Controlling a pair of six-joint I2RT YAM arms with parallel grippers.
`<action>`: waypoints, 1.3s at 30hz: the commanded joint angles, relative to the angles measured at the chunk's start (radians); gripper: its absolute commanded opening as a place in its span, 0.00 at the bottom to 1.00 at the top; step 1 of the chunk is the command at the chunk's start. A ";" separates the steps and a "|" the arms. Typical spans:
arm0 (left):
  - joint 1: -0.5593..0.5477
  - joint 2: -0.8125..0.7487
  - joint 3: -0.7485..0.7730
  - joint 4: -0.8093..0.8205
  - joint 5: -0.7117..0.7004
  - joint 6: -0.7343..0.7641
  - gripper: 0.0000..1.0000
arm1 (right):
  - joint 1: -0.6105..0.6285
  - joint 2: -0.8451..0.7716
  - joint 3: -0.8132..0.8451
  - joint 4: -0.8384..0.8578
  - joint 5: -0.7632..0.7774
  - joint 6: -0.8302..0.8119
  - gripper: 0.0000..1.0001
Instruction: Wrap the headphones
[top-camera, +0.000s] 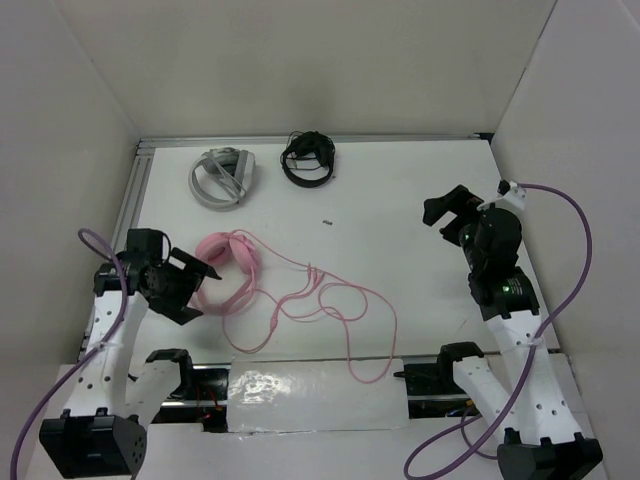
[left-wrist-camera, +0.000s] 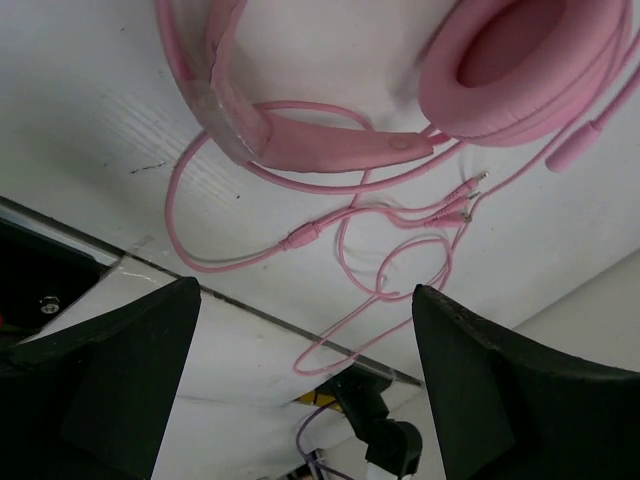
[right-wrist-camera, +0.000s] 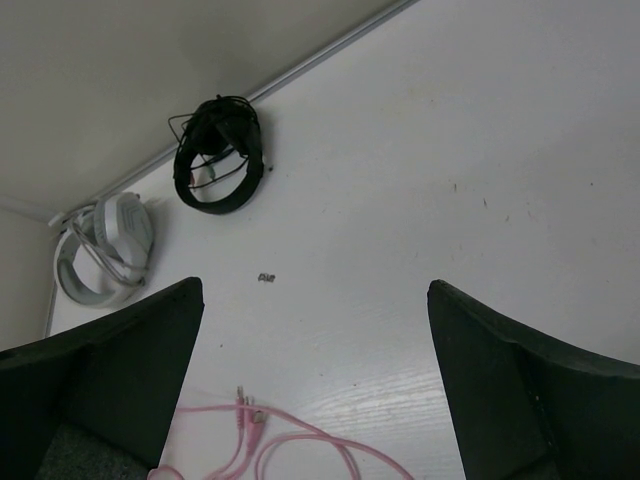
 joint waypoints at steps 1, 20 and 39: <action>0.006 0.035 -0.025 0.001 0.002 -0.101 1.00 | -0.004 0.008 0.027 0.029 -0.018 -0.013 1.00; 0.070 0.245 -0.211 0.113 -0.099 -0.324 0.93 | -0.002 0.033 0.013 0.025 -0.008 -0.023 1.00; 0.046 0.395 -0.180 0.219 -0.079 -0.290 0.00 | -0.001 0.011 -0.008 -0.009 0.019 -0.028 1.00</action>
